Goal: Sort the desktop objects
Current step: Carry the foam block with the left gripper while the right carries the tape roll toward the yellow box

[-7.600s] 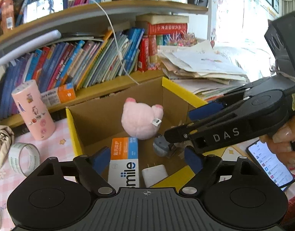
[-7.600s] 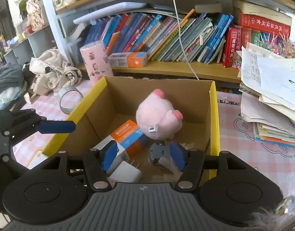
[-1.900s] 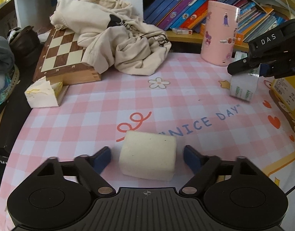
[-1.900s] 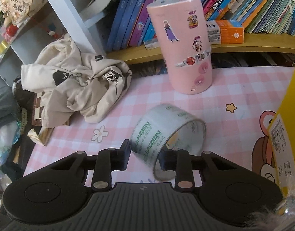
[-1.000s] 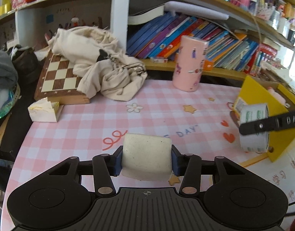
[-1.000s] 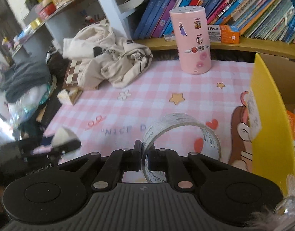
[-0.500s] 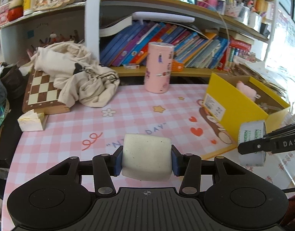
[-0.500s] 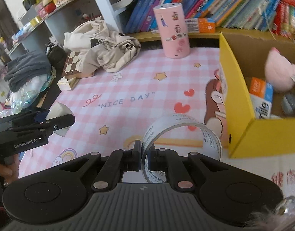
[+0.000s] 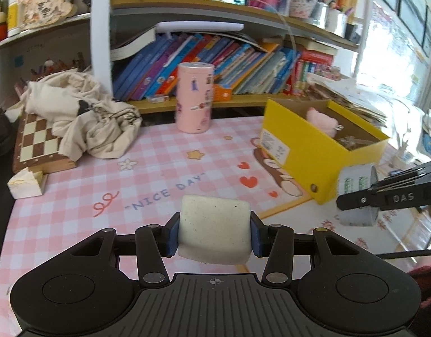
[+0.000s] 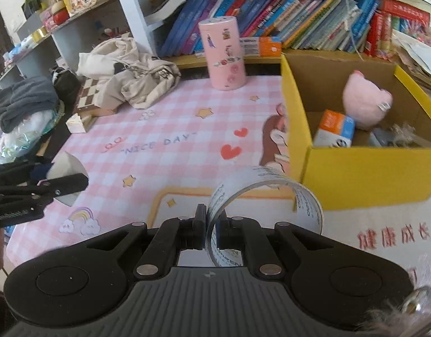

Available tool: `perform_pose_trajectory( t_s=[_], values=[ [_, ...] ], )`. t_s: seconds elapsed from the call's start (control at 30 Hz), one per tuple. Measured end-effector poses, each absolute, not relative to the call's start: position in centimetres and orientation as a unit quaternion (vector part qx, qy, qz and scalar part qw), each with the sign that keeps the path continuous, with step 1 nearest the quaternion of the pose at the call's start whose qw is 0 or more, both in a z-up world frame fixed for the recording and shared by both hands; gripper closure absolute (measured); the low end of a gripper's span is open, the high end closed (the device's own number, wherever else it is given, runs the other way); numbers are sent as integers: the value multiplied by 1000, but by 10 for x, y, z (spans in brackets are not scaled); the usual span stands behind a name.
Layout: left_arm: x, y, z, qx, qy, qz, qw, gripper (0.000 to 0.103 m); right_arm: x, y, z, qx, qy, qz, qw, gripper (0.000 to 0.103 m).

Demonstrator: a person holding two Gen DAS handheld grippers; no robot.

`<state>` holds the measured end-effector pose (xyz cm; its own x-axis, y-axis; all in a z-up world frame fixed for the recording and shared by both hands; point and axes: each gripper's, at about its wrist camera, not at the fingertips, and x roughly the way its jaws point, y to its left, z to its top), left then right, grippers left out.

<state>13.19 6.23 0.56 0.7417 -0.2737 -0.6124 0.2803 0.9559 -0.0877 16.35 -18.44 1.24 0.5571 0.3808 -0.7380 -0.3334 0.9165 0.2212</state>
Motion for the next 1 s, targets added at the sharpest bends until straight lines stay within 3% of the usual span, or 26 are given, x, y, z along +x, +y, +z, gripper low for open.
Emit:
perform_pose_trajectory(
  t_s=[1.0],
  values=[
    [120,-49,6,48,333,-249,908,58,118,-266,10,36,429,151,890,96]
  ],
)
